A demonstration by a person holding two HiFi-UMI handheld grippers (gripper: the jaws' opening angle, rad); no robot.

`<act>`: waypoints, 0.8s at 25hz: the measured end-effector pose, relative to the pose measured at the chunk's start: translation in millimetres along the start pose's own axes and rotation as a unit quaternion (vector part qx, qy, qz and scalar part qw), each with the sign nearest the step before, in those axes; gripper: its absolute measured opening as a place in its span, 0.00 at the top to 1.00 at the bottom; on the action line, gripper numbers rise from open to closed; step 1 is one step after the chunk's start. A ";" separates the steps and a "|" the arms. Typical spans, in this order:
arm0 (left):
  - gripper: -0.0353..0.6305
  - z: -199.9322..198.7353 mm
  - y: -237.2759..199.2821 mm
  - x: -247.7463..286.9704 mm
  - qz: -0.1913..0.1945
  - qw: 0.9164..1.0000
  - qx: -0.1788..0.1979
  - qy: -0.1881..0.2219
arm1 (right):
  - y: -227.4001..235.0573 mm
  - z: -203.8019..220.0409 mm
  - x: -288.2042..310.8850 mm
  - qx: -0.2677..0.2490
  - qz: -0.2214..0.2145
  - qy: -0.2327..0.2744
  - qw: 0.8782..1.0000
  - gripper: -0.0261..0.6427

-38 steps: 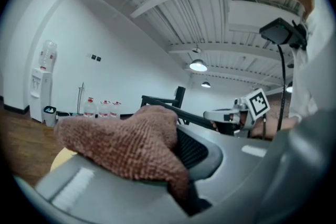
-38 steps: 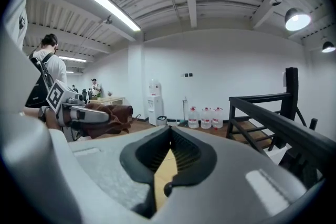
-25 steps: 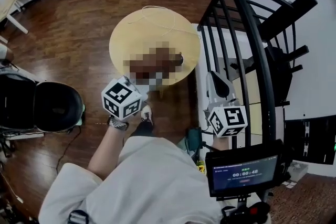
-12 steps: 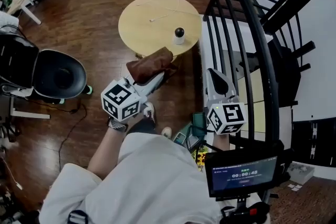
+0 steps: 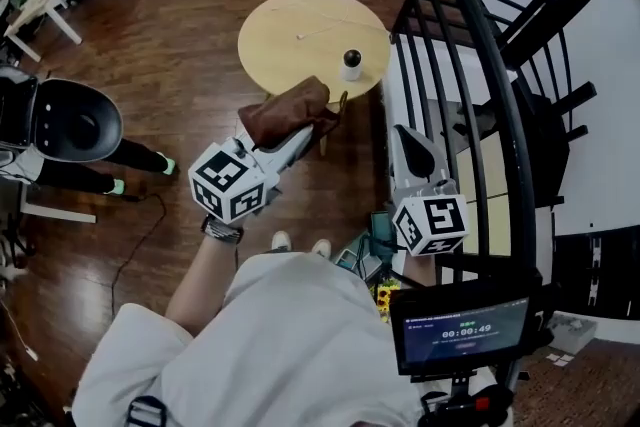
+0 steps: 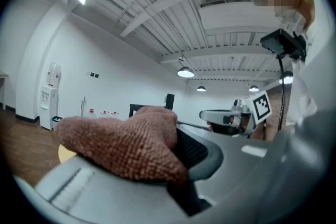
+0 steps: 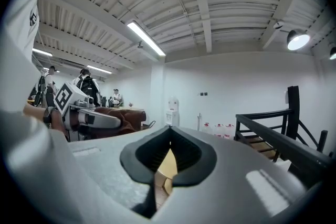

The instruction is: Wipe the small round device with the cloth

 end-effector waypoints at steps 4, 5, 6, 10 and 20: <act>0.89 -0.9 -4.3 -3.5 -0.001 1.000 0.007 -0.001 | -9.2 -0.3 6.6 0.001 -0.003 0.001 1.000 0.96; 0.89 -1.0 -6.2 -4.6 -0.001 1.000 0.006 -0.001 | -11.2 -0.8 8.4 -0.001 -0.003 0.001 1.000 0.96; 0.89 -1.3 -7.8 -5.6 -0.001 1.000 0.007 -0.001 | -12.7 -1.6 9.9 -0.003 -0.002 0.001 1.000 0.96; 0.89 -3.8 -11.9 -6.3 -0.003 1.000 0.010 0.003 | -12.7 -5.4 11.6 -0.020 0.004 0.006 1.000 0.96; 0.89 -4.0 -17.5 1.1 0.002 1.000 0.009 0.004 | -7.8 -8.4 14.8 -0.051 0.020 0.013 0.998 0.96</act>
Point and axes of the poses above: the fingertips, and each gripper's own axes: x forward along the fingers, y to its right, z out of its underside, the point moved 4 cm from there along -x, backward along the fingers, and after that the axes turned 4 degrees about x, right-handed, at the moved point
